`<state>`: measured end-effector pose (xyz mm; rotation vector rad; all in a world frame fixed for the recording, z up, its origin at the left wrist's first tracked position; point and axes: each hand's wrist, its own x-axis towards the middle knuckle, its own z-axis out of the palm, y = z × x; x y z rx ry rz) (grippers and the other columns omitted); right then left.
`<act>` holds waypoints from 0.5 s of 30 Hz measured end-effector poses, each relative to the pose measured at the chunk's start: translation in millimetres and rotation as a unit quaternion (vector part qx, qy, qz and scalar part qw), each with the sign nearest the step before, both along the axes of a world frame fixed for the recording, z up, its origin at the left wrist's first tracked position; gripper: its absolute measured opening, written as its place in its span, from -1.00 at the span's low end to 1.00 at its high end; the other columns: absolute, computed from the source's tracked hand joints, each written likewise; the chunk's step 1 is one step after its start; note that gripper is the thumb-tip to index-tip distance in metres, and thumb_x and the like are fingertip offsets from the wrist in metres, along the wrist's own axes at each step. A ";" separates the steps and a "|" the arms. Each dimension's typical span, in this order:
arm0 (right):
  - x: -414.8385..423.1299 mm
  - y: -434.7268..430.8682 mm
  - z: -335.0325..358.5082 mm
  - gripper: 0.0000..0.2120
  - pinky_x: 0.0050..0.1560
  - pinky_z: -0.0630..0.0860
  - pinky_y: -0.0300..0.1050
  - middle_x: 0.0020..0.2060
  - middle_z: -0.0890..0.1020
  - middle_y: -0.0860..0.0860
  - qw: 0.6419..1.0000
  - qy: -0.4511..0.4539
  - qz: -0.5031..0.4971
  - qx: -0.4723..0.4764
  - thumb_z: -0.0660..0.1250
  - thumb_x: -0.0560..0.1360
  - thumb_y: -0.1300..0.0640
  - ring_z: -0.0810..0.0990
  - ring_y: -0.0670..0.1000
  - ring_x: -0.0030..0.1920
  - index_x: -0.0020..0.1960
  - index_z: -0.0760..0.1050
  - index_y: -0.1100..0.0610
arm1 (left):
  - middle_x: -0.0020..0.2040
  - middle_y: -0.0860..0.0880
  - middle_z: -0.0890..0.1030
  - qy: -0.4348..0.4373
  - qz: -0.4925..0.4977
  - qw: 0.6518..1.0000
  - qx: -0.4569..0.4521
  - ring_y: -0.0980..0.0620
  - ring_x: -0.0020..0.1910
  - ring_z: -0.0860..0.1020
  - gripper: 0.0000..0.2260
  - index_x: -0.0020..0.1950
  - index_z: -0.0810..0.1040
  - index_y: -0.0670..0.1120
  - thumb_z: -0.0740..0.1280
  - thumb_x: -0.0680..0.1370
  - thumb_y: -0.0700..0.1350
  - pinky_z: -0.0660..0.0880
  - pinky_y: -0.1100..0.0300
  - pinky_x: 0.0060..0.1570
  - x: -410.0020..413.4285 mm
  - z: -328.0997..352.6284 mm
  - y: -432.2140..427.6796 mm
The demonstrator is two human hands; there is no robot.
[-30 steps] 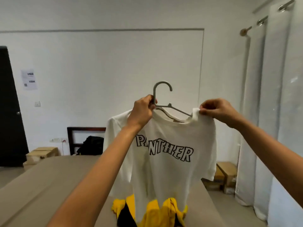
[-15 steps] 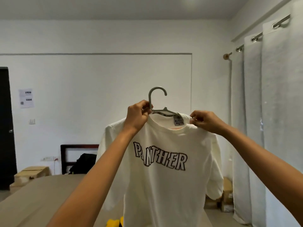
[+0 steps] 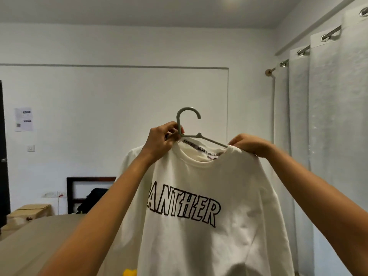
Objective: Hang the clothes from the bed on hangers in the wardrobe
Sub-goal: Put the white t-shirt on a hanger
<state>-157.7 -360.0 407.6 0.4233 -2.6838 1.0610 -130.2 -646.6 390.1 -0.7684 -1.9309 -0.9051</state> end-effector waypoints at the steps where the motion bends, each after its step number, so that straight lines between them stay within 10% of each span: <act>1: 2.6 1.6 0.3 -0.86 -0.24 0.53 -0.26 -0.18 0.66 0.05 1.000 0.013 0.011 0.007 0.32 0.53 0.14 0.59 -0.05 -0.23 -0.05 0.63 0.16 | -0.18 0.04 0.63 0.006 0.012 1.000 0.010 0.34 -0.21 0.56 -0.85 -0.05 0.60 -0.08 0.34 0.50 -0.30 0.45 0.50 -0.14 -1.4 -1.4 0.1; 5: 14.6 24.9 0.0 -0.58 -0.27 0.43 -0.20 -0.20 0.60 0.06 0.989 -0.005 0.136 -0.049 0.37 0.39 -0.19 0.51 0.01 -0.21 -0.01 0.61 0.15 | -0.19 0.07 0.63 0.007 0.042 0.998 0.056 0.28 -0.21 0.58 -0.89 -0.06 0.63 -0.09 0.39 0.47 -0.26 0.47 0.49 -0.10 -5.0 -6.9 -2.6; 8: 17.4 29.7 -9.9 -0.75 -0.17 0.54 -0.25 -0.16 0.67 0.06 0.983 0.005 0.179 -0.049 0.46 0.42 0.12 0.60 -0.05 -0.16 0.05 0.61 0.22 | -0.17 0.06 0.63 0.007 0.058 0.996 0.069 0.16 -0.15 0.59 -0.89 -0.03 0.65 -0.14 0.40 0.47 -0.27 0.41 0.58 -0.08 -5.8 -7.4 -2.2; 15: -4.9 2.4 -28.8 -0.93 -0.34 0.28 -0.30 -0.36 0.54 0.04 0.926 0.377 -0.011 0.015 0.34 0.48 0.33 0.45 0.01 -0.34 -0.10 0.60 0.23 | -0.11 -0.13 0.66 0.060 0.172 0.981 0.072 -0.06 -0.10 0.61 -0.88 -0.01 0.65 -0.19 0.40 0.47 -0.22 0.48 0.24 -0.04 -10.5 -3.9 8.8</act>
